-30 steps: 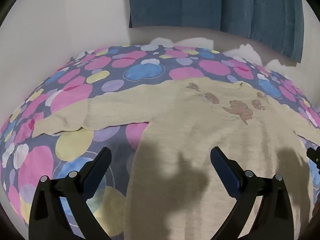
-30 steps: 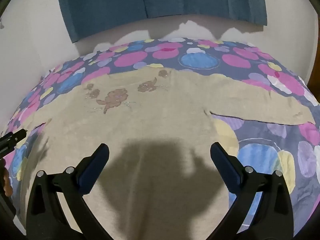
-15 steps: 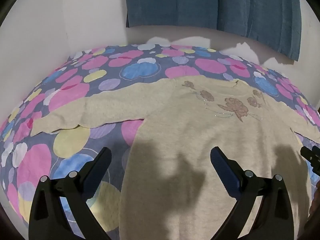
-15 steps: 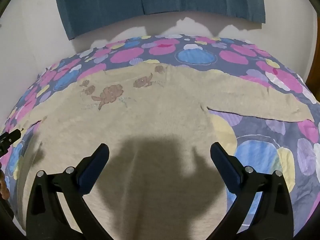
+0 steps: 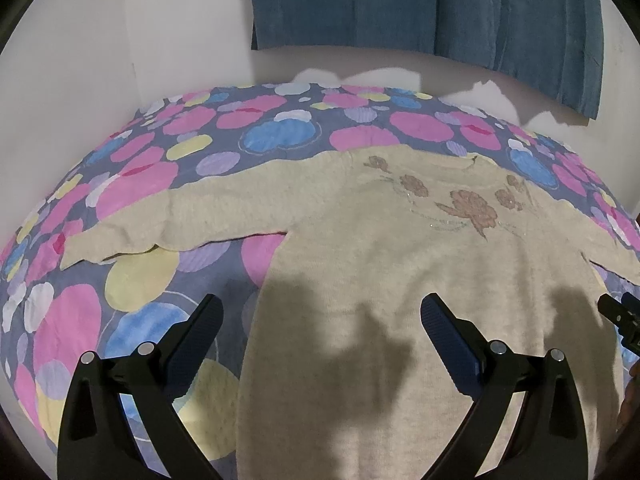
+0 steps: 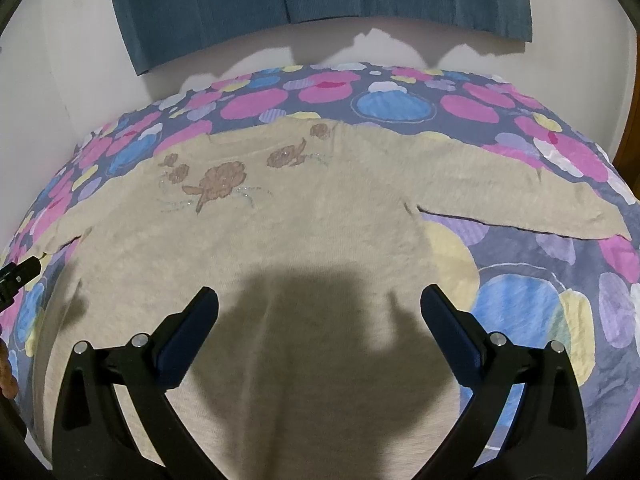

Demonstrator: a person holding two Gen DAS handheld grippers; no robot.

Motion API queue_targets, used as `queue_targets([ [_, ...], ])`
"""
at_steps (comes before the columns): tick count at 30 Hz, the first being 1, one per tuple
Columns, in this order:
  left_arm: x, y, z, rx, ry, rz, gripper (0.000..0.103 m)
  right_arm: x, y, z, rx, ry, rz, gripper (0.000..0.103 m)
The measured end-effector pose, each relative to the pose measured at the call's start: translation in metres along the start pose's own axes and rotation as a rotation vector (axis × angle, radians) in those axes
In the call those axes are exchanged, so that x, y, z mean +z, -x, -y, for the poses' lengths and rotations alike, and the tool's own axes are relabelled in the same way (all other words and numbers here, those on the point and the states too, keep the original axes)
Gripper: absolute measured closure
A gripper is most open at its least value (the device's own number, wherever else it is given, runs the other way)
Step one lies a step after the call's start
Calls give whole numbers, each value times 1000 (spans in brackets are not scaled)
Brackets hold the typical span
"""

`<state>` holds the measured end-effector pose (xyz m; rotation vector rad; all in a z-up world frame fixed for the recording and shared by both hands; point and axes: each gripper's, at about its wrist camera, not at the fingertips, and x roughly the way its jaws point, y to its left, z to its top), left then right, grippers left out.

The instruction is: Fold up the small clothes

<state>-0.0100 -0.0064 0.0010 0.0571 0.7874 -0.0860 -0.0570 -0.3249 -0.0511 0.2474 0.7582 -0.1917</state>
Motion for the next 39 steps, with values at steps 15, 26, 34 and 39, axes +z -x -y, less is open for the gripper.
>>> queue_targets([
  [15,-3,-3,4,-1,-2,-1,5,-1,0,-2,0,0,-4,2],
  [26,-3,-4,4,1,-2,0,5,-1,-1,-3,1,0,-5,2],
  [34,-6,-6,4,5,5,-7,5,1,-5,13,50,-67,-25,2],
  [39,-9,-17,-3,7,22,-39,5,13,-3,72,95,-245,-19,2],
])
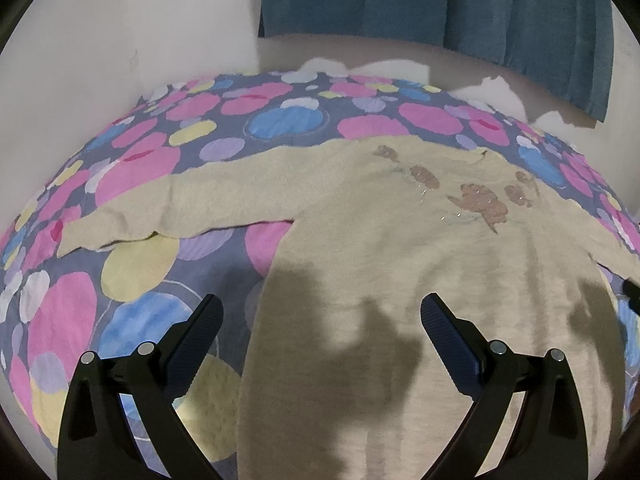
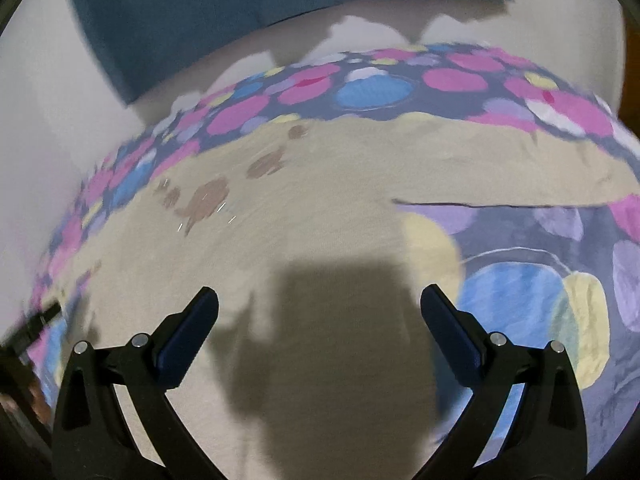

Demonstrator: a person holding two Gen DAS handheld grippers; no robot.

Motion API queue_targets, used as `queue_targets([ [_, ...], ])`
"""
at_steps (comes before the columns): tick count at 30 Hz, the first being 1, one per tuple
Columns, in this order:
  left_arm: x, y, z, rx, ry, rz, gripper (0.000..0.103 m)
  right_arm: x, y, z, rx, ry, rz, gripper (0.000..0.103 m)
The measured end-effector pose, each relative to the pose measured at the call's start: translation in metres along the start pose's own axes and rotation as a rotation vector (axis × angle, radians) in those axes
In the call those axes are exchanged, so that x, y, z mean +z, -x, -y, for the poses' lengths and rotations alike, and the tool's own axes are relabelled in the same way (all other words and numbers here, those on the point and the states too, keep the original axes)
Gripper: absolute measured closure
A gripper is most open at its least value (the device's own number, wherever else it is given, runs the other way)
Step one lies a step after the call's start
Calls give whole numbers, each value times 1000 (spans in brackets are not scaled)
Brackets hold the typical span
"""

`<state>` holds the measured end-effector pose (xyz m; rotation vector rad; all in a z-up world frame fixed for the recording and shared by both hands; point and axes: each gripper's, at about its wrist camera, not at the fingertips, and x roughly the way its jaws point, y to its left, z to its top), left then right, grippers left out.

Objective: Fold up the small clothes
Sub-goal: 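Grasp the beige sweater's sleeve cuff with the right tool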

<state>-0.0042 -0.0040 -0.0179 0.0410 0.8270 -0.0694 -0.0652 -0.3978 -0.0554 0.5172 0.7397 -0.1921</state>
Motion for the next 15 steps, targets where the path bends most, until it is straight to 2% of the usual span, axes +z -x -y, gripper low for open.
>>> queue_targets([
  [4,2,-11,-10,-4,7,-27,5,25,16,72,32,-205,57,2],
  [7,2,-17,-16,-6,19,-39,5,38,38,157,0,-439,155,6],
  [9,3,-21,-21,-1,33,-41,5,39,47,204,-29,-574,195,23],
  [10,4,-21,-22,2,39,-43,5,39,49,227,-43,-641,206,27],
  [12,4,-26,-27,13,49,-47,5,35,48,268,-74,-766,210,30],
  [15,4,-31,-32,27,53,-54,5,34,41,304,-28,-863,234,36],
])
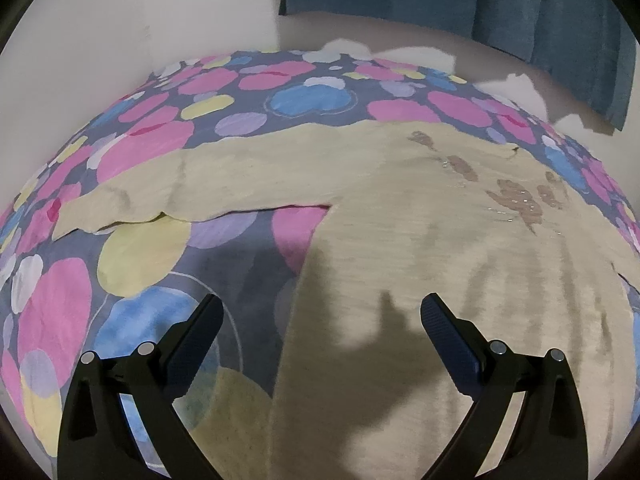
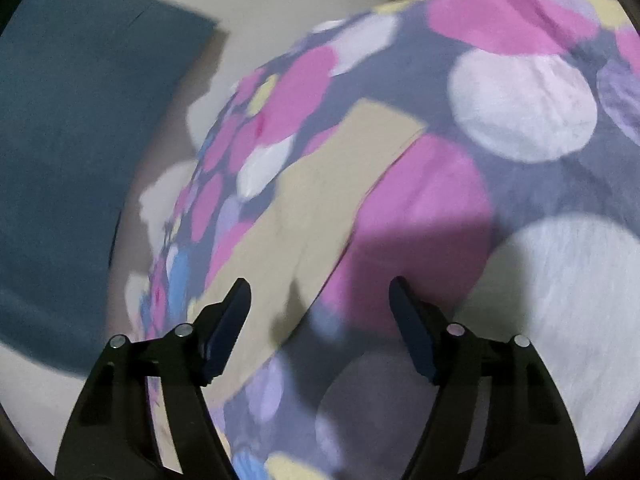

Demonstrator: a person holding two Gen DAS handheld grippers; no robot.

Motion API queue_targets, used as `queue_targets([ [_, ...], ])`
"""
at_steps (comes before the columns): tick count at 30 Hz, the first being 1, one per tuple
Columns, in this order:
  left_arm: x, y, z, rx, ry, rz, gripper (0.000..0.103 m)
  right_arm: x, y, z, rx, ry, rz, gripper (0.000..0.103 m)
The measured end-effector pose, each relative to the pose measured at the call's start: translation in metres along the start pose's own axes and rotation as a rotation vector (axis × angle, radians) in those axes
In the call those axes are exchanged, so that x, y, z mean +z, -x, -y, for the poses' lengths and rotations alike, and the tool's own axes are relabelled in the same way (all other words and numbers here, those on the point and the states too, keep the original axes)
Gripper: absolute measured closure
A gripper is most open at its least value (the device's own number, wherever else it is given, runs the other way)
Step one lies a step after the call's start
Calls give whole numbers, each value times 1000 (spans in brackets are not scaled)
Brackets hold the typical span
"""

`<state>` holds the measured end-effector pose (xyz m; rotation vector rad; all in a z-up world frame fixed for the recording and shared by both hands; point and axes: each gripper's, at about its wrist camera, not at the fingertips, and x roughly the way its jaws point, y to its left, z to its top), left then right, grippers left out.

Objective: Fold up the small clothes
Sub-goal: 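Grasp the beige sweater's sleeve cuff with the right tool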

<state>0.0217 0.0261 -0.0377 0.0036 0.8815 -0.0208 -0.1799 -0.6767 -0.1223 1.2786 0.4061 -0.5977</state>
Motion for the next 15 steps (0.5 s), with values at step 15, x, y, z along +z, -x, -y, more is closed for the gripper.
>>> queue_targets([
  [15,-2,-14,-10,-3,11,-29,5,44,-26,9,33,-101,101,52],
])
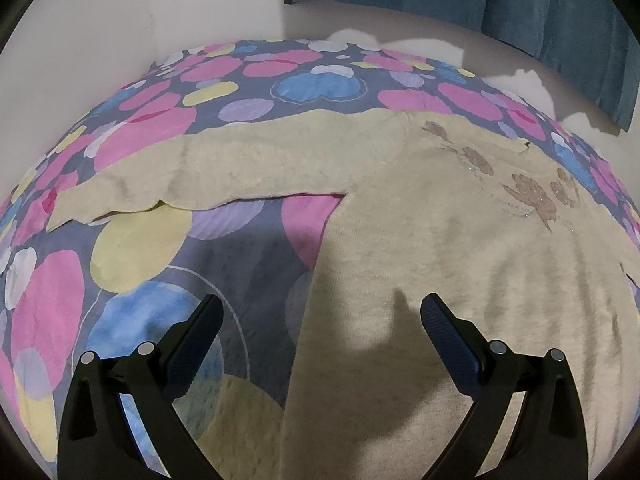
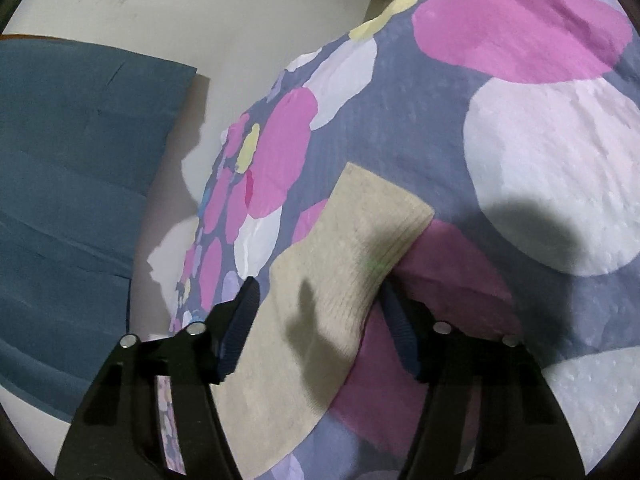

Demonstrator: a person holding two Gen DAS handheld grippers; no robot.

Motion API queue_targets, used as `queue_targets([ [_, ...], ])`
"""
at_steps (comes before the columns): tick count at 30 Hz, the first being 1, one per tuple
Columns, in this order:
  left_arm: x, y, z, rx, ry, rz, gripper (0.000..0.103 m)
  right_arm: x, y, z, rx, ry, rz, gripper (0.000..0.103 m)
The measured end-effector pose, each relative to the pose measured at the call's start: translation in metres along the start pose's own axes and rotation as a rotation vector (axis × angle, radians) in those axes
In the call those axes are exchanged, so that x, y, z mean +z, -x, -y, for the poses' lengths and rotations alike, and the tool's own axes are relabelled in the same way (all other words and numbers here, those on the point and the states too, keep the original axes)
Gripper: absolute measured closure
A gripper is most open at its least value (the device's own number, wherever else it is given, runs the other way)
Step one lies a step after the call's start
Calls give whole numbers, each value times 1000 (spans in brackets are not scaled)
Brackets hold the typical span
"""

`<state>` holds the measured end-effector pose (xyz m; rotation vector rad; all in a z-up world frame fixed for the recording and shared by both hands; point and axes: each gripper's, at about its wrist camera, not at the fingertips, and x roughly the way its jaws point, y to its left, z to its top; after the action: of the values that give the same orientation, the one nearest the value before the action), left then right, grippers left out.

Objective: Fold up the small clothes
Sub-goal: 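Grasp the beige sweater's sleeve cuff with the right tool, then lift the sleeve across the sweater body and open the right tool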

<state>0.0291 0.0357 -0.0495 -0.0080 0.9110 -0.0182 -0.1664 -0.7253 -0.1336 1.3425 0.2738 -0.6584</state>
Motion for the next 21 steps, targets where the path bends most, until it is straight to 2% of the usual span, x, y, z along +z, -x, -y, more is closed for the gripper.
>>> queue_targets([
  [1,0,0,0,0,1,1,5,-1,-2,1,-2,-9,-1,57],
  [3,0,0,0,2,1,0,5,4,-7,9,-11,-39,-9,80],
  [5,1,0,0,3,3,-1,5,6,-10,16,-21,-55,-28,97],
  [10,3,0,-3,6,4,0,5,6,5,9,-2,-21,-13,99],
  [13,3,2,-7,7,0,-1,5,0,20,-19,29,44,6,99],
  [17,4,6,-14,12,-10,11,5,-30,44,-85,110,212,14,99],
  [21,6,11,-28,-5,16,18,5,-94,52,-167,210,420,-32,99],
])
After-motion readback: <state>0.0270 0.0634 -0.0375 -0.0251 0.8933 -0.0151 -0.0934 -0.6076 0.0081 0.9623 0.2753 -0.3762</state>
